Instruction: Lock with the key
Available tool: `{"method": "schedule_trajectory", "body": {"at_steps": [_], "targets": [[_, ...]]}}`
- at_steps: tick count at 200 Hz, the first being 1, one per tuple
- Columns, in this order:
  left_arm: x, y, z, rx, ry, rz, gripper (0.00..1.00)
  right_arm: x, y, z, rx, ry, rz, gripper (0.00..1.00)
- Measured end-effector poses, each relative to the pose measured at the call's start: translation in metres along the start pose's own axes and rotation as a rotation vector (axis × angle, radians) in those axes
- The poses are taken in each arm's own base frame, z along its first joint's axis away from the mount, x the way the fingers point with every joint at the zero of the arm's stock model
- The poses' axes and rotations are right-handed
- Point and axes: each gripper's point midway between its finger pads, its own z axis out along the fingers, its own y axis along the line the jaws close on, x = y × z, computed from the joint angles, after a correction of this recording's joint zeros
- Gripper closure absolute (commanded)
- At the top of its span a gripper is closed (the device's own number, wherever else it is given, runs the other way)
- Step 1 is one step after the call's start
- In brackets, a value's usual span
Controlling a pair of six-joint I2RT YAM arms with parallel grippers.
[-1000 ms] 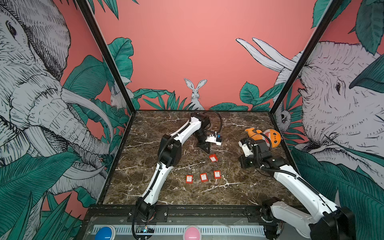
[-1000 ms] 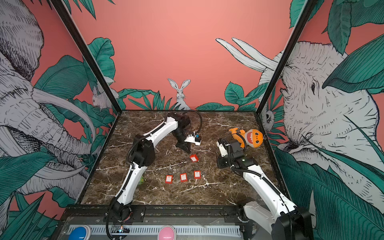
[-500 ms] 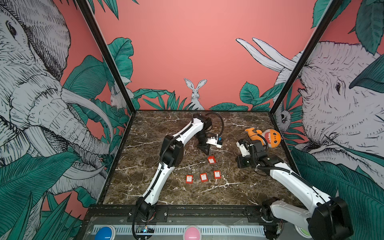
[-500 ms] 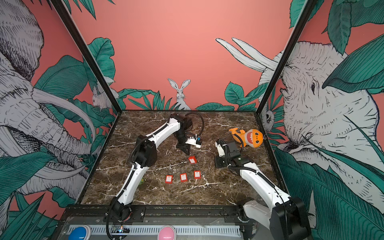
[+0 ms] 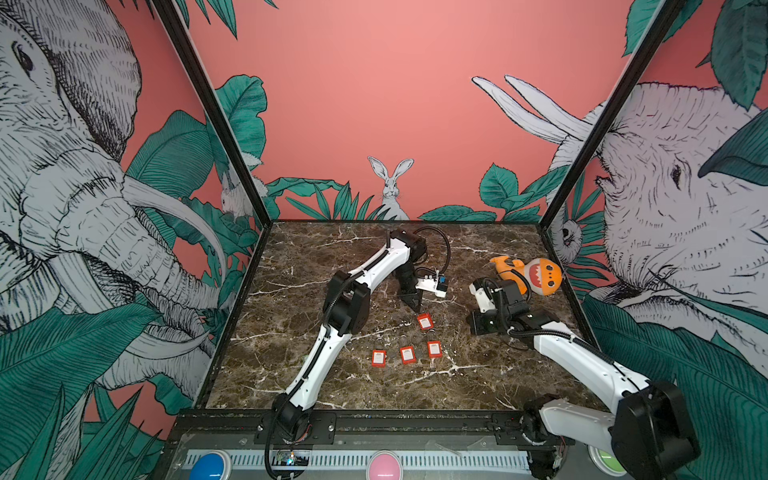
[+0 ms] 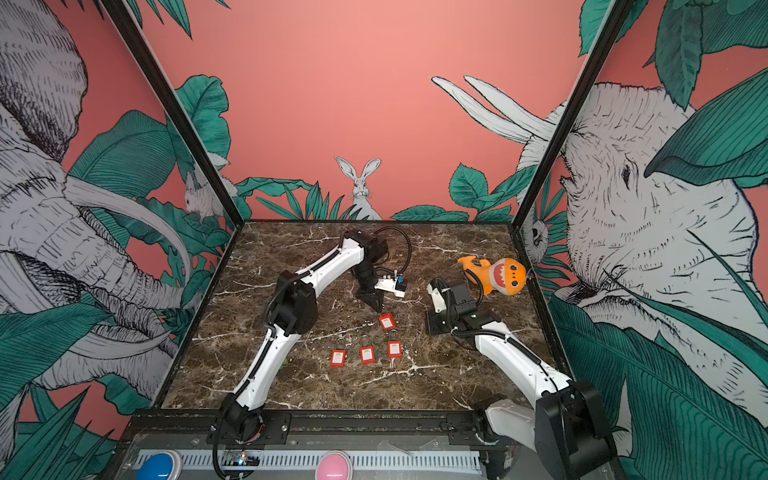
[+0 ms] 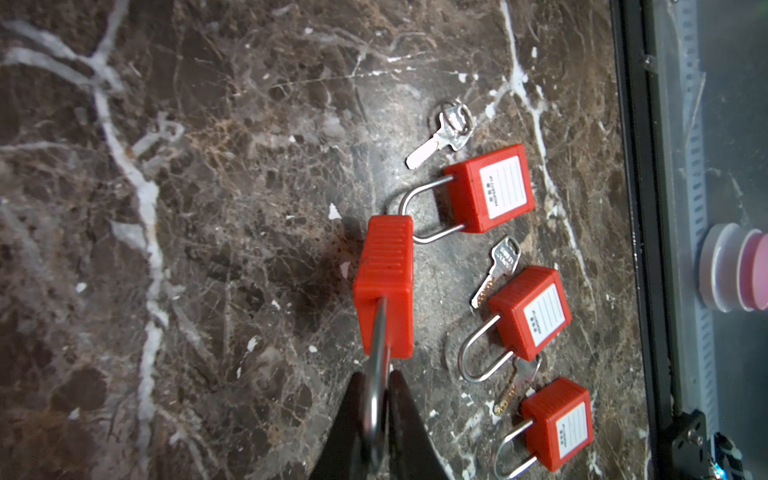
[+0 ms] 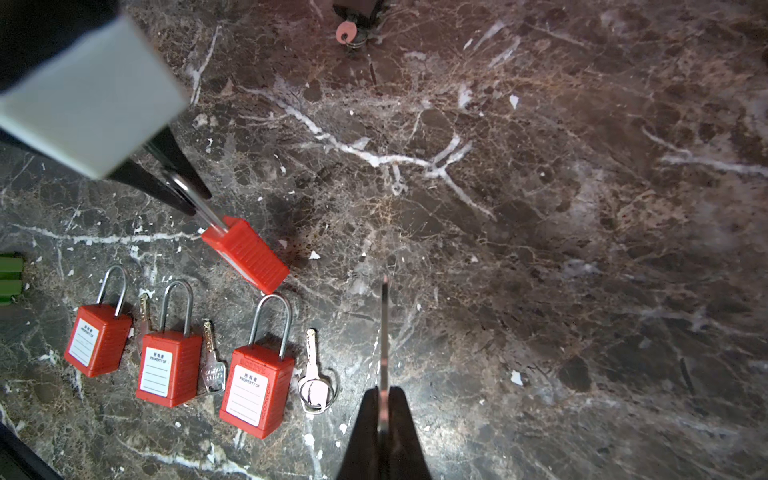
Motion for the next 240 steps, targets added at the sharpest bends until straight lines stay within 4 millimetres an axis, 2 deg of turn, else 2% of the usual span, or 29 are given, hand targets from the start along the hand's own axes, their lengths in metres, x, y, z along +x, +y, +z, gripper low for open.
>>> {"method": "schedule_trajectory", "body": {"at_steps": [23, 116, 182, 200, 214, 240], "targets": [[-0.001, 0.008, 0.0, -0.031, 0.002, 0.008, 0.73, -0.001, 0.0, 0.004, -0.004, 0.001, 0.011, 1.0], [-0.009, 0.036, 0.0, -0.143, -0.027, 0.056, 0.63, 0.007, -0.002, 0.026, -0.013, 0.06, 0.048, 1.0], [-0.005, 0.05, 0.02, -0.153, -0.098, -0.004, 0.5, 0.01, 0.001, 0.037, -0.02, 0.078, 0.076, 1.0], [-0.008, 0.054, 0.012, -0.191, -0.159, -0.028, 0.49, 0.012, 0.003, 0.043, -0.029, 0.092, 0.078, 1.0], [-0.01, 0.056, -0.001, -0.231, -0.219, -0.052, 0.49, 0.015, 0.007, 0.049, -0.04, 0.11, 0.078, 1.0], [-0.014, 0.055, -0.045, -0.348, -0.354, -0.092, 0.48, 0.013, 0.015, 0.063, -0.061, 0.145, 0.07, 1.0]]}}
